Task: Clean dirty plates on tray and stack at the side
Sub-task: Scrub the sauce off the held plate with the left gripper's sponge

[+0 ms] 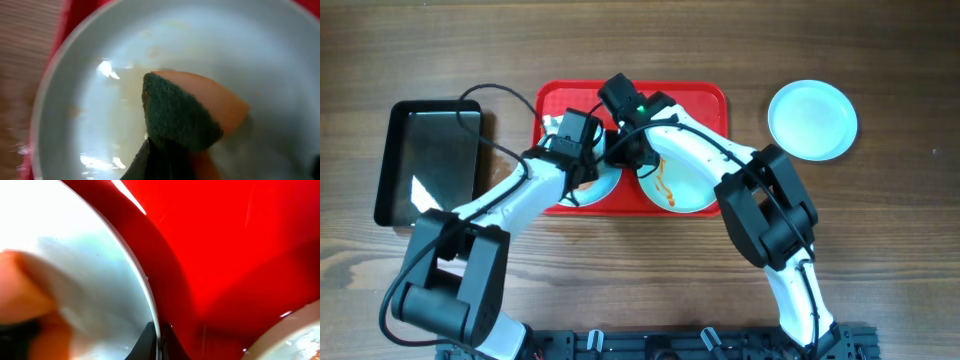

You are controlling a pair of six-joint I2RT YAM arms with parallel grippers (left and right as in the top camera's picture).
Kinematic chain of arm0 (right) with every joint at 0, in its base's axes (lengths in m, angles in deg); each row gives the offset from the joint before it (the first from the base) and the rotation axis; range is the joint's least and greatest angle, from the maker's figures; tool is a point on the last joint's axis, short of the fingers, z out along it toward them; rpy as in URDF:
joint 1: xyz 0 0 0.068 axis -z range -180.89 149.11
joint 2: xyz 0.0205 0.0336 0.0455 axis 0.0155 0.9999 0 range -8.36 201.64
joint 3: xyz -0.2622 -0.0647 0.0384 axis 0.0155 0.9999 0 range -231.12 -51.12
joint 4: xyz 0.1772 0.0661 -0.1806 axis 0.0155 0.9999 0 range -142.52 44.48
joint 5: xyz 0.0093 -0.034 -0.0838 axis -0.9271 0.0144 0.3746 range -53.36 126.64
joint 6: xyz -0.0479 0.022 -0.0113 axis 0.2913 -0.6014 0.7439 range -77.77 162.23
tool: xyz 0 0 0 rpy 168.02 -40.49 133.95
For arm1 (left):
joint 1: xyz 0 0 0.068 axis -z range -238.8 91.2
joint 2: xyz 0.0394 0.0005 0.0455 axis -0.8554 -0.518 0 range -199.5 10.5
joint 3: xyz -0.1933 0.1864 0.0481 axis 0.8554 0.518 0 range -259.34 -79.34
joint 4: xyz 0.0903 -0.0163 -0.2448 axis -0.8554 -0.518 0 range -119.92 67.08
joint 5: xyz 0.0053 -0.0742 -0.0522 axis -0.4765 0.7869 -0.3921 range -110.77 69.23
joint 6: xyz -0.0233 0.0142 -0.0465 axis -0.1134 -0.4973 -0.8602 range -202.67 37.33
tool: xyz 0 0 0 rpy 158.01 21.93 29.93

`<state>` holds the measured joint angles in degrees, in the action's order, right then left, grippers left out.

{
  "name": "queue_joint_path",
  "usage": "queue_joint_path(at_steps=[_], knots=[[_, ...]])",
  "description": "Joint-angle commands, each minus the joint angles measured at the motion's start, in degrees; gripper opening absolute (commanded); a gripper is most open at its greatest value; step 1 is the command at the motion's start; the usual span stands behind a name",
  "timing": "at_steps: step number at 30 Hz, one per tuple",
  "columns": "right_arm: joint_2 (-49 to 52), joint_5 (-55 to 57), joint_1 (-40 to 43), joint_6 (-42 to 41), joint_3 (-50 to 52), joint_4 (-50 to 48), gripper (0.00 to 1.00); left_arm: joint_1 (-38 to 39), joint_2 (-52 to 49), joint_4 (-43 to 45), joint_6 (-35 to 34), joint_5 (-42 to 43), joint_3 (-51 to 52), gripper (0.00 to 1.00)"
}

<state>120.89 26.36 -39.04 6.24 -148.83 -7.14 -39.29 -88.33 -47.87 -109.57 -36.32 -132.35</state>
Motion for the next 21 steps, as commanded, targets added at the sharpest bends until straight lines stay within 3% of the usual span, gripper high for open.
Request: queue_joint_path(at_steps=[1, 6, 14, 19, 21], knots=[[0.66, 2.8, 0.07, -0.44, 0.7, 0.81, 0.04, -5.27, -2.19, -3.93, -0.33, -10.12, 0.94, 0.04], [0.66, 2.82, 0.07, -0.39, 0.7, 0.79, 0.04, -8.81, -1.99, -5.07, -0.33, -11.76, 0.9, 0.04], [0.66, 4.09, 0.07, -1.66, 0.7, 1.05, 0.04, -4.11, 2.95, -5.16, -0.35, -23.21, -2.47, 0.04], [0.66, 4.11, 0.07, -1.6, 0.7, 1.16, 0.04, -2.6, 8.04, -6.73, -0.44, -22.14, -2.86, 0.04], [0.66, 4.11, 0.07, -1.6, 0.7, 1.11, 0.04, -1.84, 9.73, -7.08, -0.42, -17.64, -2.86, 0.04]])
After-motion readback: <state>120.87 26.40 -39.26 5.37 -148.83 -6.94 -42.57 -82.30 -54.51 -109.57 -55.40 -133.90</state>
